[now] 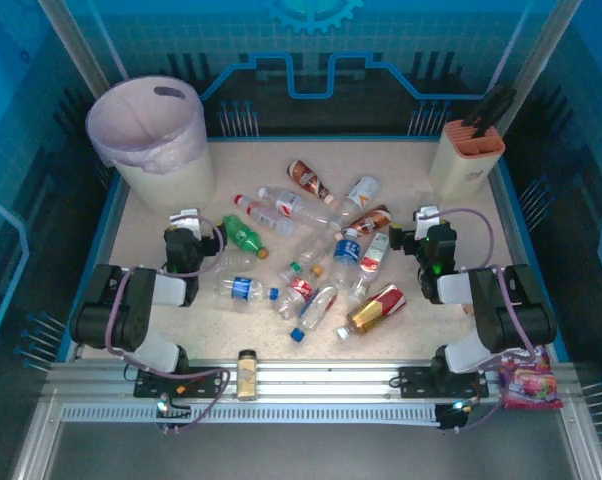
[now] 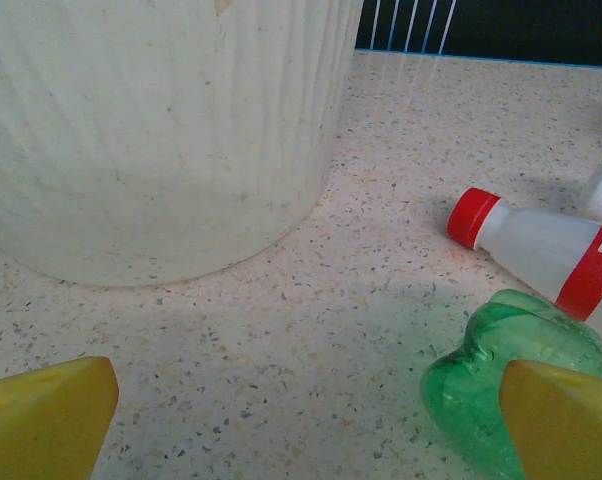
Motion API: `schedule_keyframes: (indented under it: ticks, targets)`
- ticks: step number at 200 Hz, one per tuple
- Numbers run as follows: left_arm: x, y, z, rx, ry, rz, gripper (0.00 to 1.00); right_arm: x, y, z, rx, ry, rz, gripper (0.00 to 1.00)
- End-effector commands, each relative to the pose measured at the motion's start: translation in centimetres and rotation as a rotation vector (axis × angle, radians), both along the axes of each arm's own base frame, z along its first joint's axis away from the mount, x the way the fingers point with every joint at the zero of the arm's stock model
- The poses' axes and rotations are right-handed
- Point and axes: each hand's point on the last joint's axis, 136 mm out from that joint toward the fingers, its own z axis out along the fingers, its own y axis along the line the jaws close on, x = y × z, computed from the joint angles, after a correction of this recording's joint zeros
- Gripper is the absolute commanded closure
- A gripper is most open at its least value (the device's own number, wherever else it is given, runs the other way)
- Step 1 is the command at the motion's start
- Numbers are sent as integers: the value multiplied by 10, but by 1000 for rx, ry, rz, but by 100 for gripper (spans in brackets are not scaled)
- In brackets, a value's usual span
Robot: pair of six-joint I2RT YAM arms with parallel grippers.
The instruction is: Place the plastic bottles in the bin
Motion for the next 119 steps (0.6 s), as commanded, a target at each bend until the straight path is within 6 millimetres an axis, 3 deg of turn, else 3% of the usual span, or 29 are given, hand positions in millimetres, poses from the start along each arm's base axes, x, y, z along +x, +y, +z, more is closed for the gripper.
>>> schedule_keyframes:
  ticks: [1,119]
  targets:
    - [10,-1,13,-6,-49,4,1,9,4,14,-14,-53,6,0]
    - [10,-1,13,-9,-45,4,1,9,3,13,8,-48,20,0]
